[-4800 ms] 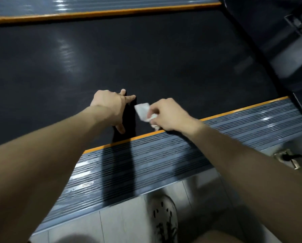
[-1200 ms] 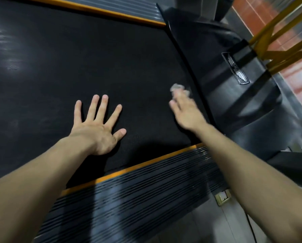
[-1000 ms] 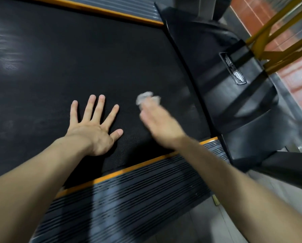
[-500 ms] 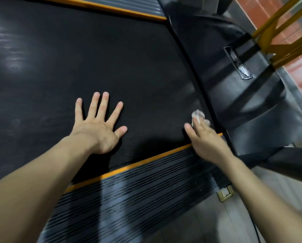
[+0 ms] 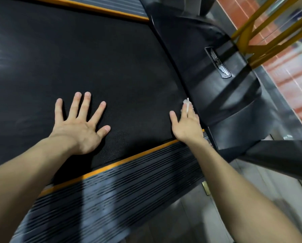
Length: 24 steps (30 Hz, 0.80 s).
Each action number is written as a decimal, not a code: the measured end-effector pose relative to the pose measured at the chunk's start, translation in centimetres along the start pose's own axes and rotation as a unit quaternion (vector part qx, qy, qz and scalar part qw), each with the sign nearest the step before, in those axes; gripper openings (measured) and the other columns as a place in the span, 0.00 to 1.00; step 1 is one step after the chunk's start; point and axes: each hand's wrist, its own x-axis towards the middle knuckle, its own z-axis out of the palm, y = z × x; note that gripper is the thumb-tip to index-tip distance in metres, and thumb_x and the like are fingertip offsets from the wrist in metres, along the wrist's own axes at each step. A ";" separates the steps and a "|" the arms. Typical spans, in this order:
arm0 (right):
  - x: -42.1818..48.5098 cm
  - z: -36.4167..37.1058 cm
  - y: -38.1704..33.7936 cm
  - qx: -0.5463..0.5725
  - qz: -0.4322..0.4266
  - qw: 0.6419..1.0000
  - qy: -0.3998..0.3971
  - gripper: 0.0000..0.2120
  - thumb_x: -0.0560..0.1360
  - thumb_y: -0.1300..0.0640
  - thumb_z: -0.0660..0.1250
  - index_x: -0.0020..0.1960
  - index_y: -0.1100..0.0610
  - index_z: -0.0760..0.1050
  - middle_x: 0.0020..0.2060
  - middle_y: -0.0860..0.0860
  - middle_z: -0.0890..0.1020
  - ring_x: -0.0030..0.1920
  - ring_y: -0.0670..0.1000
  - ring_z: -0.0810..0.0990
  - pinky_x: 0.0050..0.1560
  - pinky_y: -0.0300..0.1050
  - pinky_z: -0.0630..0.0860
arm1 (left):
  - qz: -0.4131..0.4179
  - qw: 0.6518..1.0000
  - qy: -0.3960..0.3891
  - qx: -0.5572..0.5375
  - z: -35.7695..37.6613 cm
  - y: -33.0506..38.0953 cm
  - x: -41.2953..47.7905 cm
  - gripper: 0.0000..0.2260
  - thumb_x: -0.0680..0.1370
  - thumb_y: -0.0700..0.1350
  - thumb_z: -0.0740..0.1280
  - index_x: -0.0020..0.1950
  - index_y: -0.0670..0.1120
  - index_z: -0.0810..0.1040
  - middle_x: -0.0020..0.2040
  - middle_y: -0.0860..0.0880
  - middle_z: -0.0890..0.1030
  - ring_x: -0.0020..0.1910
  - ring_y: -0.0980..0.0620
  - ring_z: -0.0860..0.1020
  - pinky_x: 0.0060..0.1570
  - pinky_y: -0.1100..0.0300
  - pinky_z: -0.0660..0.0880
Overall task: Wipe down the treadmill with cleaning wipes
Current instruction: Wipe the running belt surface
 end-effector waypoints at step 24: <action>-11.1 -0.1 -7.8 -0.094 -0.371 0.924 0.005 0.31 0.84 0.42 0.44 0.80 0.55 0.67 0.81 0.57 0.65 0.77 0.61 0.68 0.76 0.59 0.66 | 0.057 0.997 0.044 -0.005 -2.0 -1.8 -2.7 0.36 0.85 0.68 0.52 0.88 0.59 0.40 0.87 0.48 0.35 0.86 0.48 0.34 0.84 0.40 0.37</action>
